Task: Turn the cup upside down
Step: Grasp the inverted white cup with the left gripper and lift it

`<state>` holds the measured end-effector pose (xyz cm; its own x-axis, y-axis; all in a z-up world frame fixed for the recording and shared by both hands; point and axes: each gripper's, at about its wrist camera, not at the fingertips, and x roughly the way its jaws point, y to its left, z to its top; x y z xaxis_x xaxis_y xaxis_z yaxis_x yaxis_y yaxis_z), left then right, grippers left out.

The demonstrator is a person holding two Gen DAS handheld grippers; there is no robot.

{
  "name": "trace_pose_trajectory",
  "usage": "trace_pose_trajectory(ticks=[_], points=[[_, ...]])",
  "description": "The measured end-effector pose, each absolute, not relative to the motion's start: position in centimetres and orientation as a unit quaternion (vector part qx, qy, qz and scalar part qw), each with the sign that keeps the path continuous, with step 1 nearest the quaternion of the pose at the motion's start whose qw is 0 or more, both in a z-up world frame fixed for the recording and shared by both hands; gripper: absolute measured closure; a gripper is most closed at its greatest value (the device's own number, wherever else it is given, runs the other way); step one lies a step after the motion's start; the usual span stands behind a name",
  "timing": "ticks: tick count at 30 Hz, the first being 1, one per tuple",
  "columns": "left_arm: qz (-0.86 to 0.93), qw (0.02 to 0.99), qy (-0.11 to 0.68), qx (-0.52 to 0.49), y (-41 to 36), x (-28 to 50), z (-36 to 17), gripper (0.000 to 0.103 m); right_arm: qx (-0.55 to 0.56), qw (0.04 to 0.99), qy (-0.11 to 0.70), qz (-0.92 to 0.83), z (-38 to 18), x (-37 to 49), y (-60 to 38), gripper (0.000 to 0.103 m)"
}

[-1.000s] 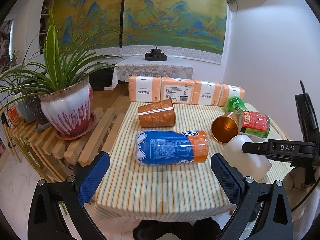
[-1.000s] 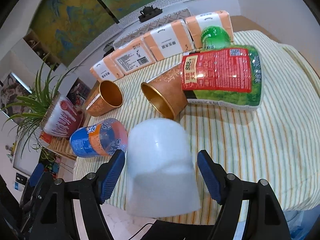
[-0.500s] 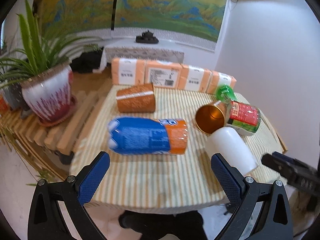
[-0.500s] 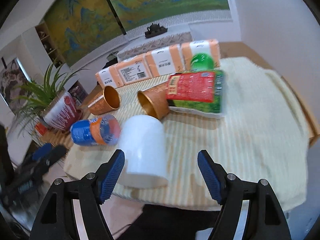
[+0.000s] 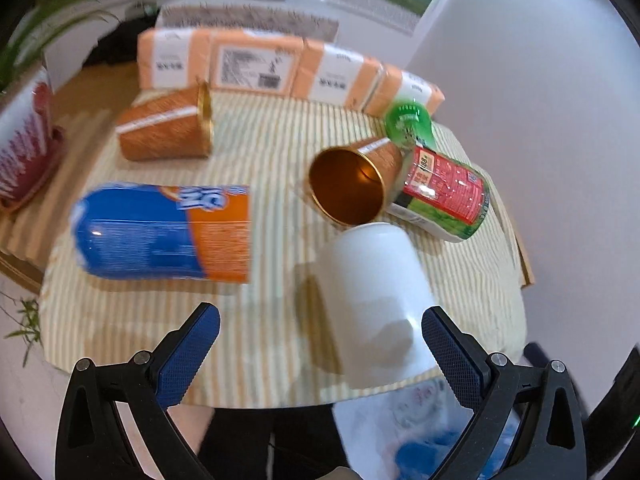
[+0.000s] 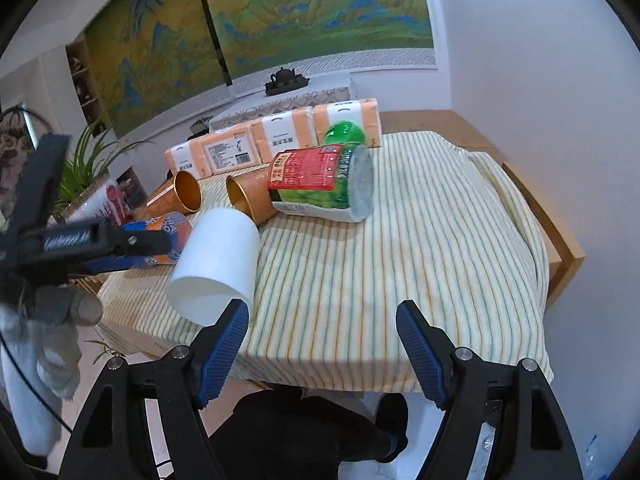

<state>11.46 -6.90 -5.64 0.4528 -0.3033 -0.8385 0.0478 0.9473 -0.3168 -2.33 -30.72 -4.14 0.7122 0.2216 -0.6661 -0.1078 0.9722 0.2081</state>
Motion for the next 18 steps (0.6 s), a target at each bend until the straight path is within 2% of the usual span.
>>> trace_pose_trajectory(ticks=[18], points=[[-0.084, 0.817, 0.559, -0.116, -11.6, 15.7, -7.2, 0.001, 0.102, 0.926, 0.357, 0.076, -5.1, -3.9, -33.9, 0.03]])
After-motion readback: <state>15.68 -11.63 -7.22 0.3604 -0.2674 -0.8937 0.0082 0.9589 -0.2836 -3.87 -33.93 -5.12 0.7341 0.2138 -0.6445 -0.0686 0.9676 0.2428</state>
